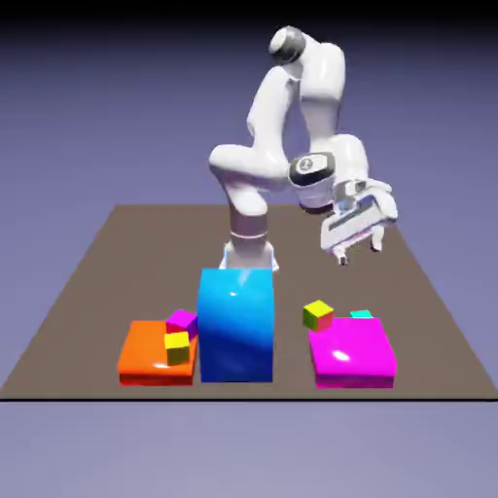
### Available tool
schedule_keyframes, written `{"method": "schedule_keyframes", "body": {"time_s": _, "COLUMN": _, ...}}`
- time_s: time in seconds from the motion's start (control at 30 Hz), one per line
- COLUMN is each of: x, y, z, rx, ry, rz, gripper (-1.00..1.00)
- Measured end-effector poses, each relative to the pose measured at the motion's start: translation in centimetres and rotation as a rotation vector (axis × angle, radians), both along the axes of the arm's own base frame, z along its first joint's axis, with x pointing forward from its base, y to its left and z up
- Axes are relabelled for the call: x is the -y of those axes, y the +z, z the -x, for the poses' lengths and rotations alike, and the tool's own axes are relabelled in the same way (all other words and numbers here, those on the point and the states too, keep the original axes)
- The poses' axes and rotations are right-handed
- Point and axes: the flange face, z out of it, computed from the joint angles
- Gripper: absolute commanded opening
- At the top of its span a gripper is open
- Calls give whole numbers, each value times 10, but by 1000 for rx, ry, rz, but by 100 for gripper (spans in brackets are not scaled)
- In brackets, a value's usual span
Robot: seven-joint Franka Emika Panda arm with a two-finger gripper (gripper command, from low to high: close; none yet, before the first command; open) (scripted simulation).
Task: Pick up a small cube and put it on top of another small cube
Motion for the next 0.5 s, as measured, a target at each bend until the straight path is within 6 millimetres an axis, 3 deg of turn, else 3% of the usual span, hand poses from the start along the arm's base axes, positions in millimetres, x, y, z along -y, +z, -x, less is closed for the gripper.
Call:
{"method": "schedule_keyframes", "body": {"time_s": 0.23, "x": -22, "y": -65, "z": 33, "rx": -104, "ry": 335, "rz": 287, "gripper": 0}}
{"method": "schedule_keyframes", "body": {"time_s": 0.5, "x": -31, "y": -138, "z": 85, "rx": -255, "ry": 746, "rz": 544, "gripper": 0}}
